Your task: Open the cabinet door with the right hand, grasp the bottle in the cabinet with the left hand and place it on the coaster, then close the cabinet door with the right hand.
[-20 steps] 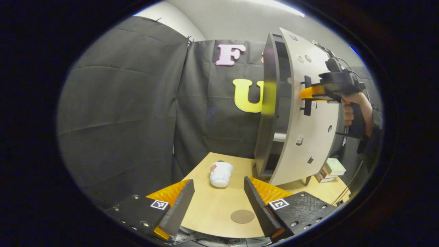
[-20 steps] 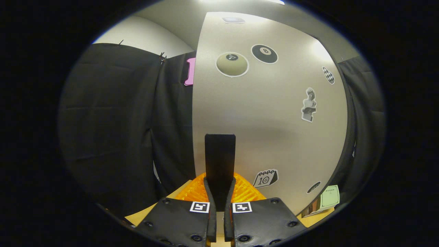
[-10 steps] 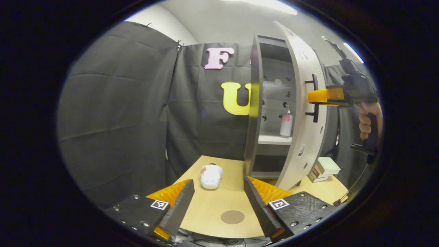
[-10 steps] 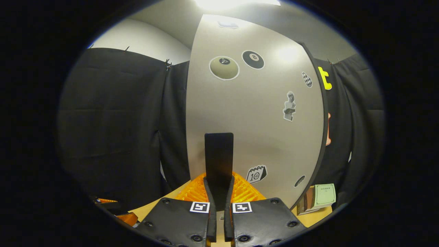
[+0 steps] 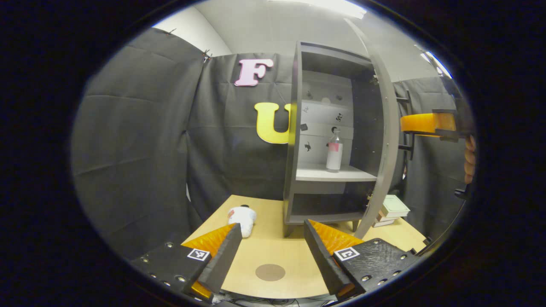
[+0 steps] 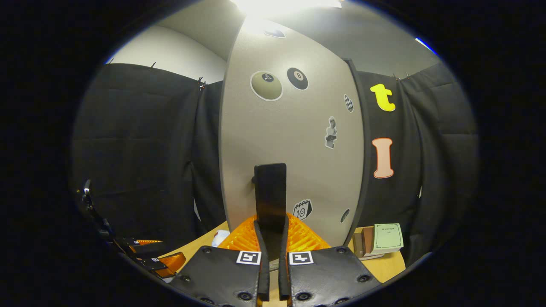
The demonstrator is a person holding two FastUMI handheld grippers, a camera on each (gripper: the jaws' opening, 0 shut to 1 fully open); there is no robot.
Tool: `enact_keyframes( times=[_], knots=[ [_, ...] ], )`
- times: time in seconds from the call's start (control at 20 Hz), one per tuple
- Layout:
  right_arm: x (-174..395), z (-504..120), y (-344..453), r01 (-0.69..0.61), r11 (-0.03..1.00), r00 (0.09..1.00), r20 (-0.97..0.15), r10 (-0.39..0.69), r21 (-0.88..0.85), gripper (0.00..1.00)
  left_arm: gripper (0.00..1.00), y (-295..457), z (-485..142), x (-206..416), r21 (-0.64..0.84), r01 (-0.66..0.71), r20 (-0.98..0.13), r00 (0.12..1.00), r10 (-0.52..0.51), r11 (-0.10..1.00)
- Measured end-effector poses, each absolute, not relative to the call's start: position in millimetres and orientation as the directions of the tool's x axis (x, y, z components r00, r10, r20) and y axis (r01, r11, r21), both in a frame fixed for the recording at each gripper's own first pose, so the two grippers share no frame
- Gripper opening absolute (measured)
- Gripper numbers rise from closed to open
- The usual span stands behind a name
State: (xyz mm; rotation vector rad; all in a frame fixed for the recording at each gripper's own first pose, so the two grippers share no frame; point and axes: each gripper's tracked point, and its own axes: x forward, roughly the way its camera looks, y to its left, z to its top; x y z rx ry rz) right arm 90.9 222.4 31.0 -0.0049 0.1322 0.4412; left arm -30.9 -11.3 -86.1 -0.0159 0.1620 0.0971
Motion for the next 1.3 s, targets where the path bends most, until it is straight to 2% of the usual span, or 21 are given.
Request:
enact_keyframes(
  times=[0.5,0.55,0.65,0.75,0.85,0.95,1.05,1.1,1.2,1.3],
  knots=[
    [91,35,202,-0.308,0.946,0.944,-0.097,0.317,0.1,0.09,0.89,-67,-98,7,0.009,0.053,-0.198,0.979,-0.051,0.999],
    [91,37,201,-0.298,0.949,0.947,-0.094,0.308,0.104,0.06,0.89,-71,-99,7,0.009,0.061,-0.201,0.978,-0.058,0.998],
    [93,38,193,-0.281,0.957,0.954,-0.089,0.287,0.077,0.09,0.89,-78,-99,10,0.0,0.075,-0.202,0.977,-0.074,0.997],
    [97,37,182,-0.263,0.963,0.96,-0.084,0.267,0.055,0.05,0.89,-82,-101,12,-0.008,0.088,-0.205,0.975,-0.088,0.996],
    [97,37,180,-0.26,0.963,0.96,-0.087,0.266,0.071,0.08,0.89,-81,-103,16,-0.003,0.088,-0.213,0.973,-0.087,0.996],
    [94,37,178,-0.258,0.963,0.96,-0.09,0.264,0.076,0.05,0.89,-80,-107,17,-0.01,0.092,-0.225,0.97,-0.092,0.996],
    [95,38,170,-0.252,0.966,0.962,-0.091,0.256,0.059,0.05,0.9,-78,-110,19,-0.016,0.09,-0.231,0.969,-0.091,0.996],
    [96,37,167,-0.25,0.967,0.963,-0.091,0.254,0.055,0.08,0.9,-77,-111,20,-0.02,0.088,-0.234,0.968,-0.09,0.996],
    [97,38,163,-0.242,0.967,0.964,-0.091,0.249,0.074,0.05,0.89,-74,-114,21,-0.031,0.083,-0.244,0.966,-0.088,0.996],
    [98,39,160,-0.219,0.97,0.969,-0.09,0.228,0.102,0.08,0.9,-70,-116,22,-0.037,0.066,-0.257,0.964,-0.073,0.997]
  ],
)
